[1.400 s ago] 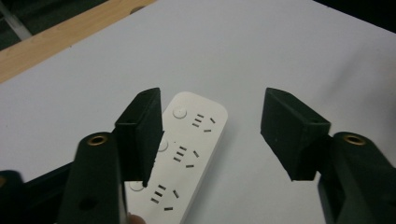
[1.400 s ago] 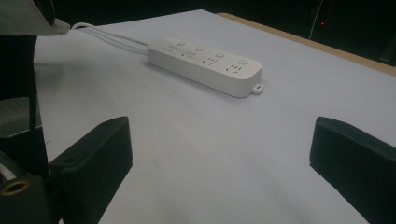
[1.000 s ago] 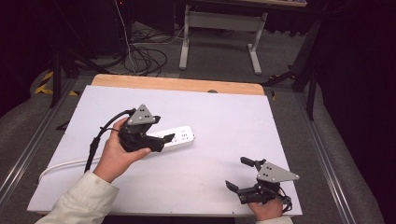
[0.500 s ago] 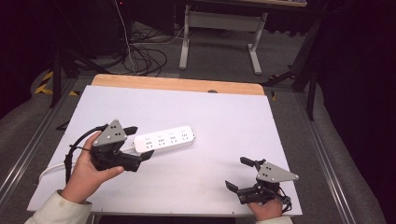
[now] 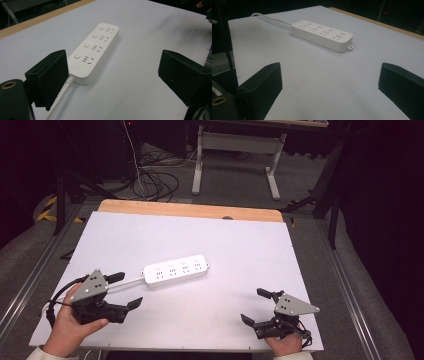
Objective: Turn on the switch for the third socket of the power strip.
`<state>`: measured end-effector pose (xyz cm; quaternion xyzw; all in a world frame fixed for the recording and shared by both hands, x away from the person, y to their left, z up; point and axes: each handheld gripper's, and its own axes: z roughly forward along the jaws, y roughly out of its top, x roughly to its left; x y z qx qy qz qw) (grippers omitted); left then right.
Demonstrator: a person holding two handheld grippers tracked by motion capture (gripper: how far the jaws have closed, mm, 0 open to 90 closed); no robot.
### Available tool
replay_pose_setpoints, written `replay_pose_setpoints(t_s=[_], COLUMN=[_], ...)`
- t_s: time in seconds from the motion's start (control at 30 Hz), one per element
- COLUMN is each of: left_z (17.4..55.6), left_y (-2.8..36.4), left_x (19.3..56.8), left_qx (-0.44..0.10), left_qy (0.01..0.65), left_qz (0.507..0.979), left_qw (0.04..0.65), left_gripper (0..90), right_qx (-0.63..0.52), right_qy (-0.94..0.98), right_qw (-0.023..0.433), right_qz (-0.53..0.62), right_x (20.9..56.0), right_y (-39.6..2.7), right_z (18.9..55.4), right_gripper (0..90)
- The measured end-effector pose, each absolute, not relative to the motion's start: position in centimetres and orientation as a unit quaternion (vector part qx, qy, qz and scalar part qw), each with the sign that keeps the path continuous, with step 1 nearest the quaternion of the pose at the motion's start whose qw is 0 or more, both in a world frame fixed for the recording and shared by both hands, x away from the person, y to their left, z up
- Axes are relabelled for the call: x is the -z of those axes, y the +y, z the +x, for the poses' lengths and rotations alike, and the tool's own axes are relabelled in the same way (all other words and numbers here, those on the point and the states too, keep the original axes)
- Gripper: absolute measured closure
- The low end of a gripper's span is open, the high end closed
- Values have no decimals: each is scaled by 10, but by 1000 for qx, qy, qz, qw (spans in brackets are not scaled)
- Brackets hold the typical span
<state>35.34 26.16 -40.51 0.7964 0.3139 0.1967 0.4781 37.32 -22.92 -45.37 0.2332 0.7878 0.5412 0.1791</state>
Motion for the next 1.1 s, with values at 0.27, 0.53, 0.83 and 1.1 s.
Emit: replay_pose_setpoints(t_s=[0.27,0.53,0.83,1.1], left_z=[340,335,331,332], left_y=[279,294,301,315], left_x=[428,452,474,472], left_qx=[-213,-215,-184,-177], left_qy=[321,321,345,371], left_qz=[784,782,776,739], left_qw=[487,489,495,534], left_gripper=[111,113,117,133], right_qx=[-542,-543,-539,-538], right_qy=[789,788,791,791], right_qw=[179,177,178,168], right_qz=[230,229,230,236], right_x=[454,453,454,455], right_y=[-229,-229,-228,-228], right_z=[373,372,372,374], right_gripper=[55,55,56,58])
